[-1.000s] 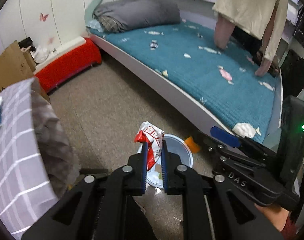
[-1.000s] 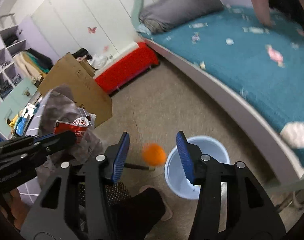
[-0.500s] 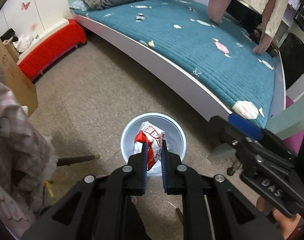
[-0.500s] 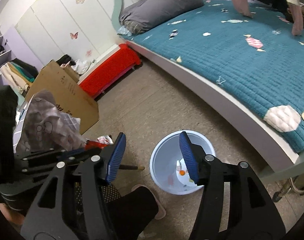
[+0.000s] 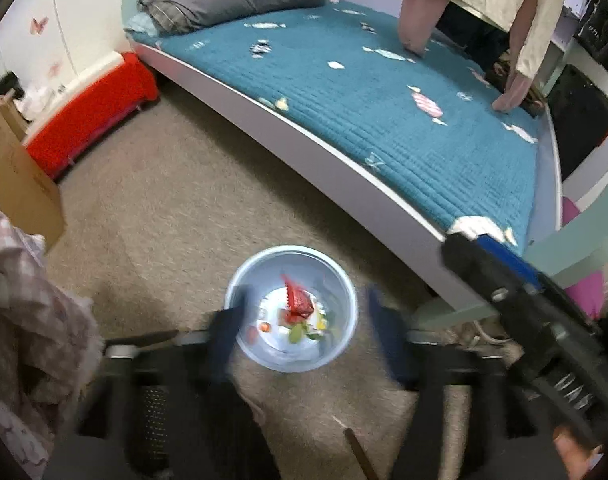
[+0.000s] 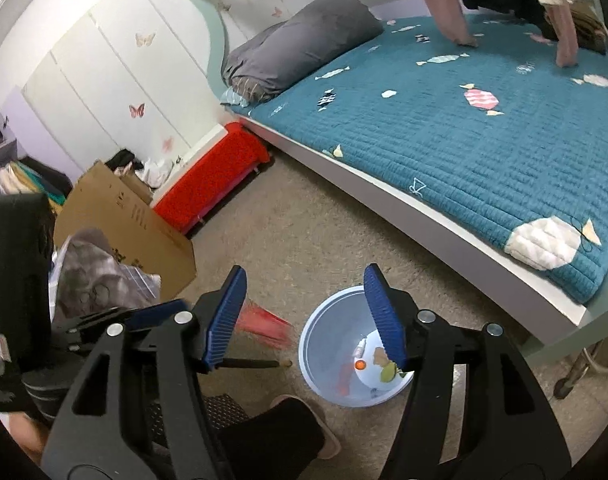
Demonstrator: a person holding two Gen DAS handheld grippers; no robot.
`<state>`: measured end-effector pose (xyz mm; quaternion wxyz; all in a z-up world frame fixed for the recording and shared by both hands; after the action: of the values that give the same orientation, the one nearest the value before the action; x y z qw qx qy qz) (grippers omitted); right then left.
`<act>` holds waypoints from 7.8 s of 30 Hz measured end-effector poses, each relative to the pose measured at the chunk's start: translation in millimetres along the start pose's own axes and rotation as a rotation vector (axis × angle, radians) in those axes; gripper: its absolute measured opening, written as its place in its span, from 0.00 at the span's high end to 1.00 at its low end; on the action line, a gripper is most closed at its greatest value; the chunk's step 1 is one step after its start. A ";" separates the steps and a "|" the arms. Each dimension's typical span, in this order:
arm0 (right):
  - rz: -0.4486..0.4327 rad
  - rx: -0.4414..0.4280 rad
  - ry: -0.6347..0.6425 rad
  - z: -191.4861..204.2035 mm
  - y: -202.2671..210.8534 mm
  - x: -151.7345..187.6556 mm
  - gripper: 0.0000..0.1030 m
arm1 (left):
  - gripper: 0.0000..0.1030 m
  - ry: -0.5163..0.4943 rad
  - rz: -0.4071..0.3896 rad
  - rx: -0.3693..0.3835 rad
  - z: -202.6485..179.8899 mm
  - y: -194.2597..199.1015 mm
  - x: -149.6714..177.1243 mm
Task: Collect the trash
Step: 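Drop the red-white wrapper into the basin with the left gripper while the right drops the orange cap, then grasp the black wrapper with the left gripper while the right grasps the blue toothpaste tube, then carry the black wrapper and blue tube to the basin and release both grippers, then move both tools back over the cluttered table, then grasp the blue snack bag with the left gripper while the right grasps the teal tube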
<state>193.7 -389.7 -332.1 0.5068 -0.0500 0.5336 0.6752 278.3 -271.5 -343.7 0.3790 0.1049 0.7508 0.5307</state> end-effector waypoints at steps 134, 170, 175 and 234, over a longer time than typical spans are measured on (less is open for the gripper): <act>0.267 0.031 0.141 0.3 -71.1 84.4 0.44 | 0.83 0.162 0.125 -0.001 40.7 -53.7 48.7; 0.028 -0.026 0.113 34.6 42.4 26.3 0.40 | 0.23 0.111 -0.208 -0.098 21.9 114.7 20.6; -0.008 -0.083 0.158 73.2 71.6 22.6 0.38 | 0.23 0.111 -0.294 -0.122 32.8 172.3 27.3; 0.368 -0.516 0.429 525.5 15.5 177.7 0.70 | 0.23 1.018 -0.550 -0.433 453.3 410.2 331.3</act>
<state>345.4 129.1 -206.1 0.2247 -0.2195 0.4402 0.8411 257.6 409.3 -203.6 0.1085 -0.4381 0.7124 0.5373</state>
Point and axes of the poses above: each gripper's, at about its wrist camera, not at the fingertips, and y roughly against the way its jaws point, z to its left, x to its underside, the point moved 10 cm from there along -y, roughly the way its jaws point, and after that the axes turned 8 degrees about x, right-handed, at the moved point
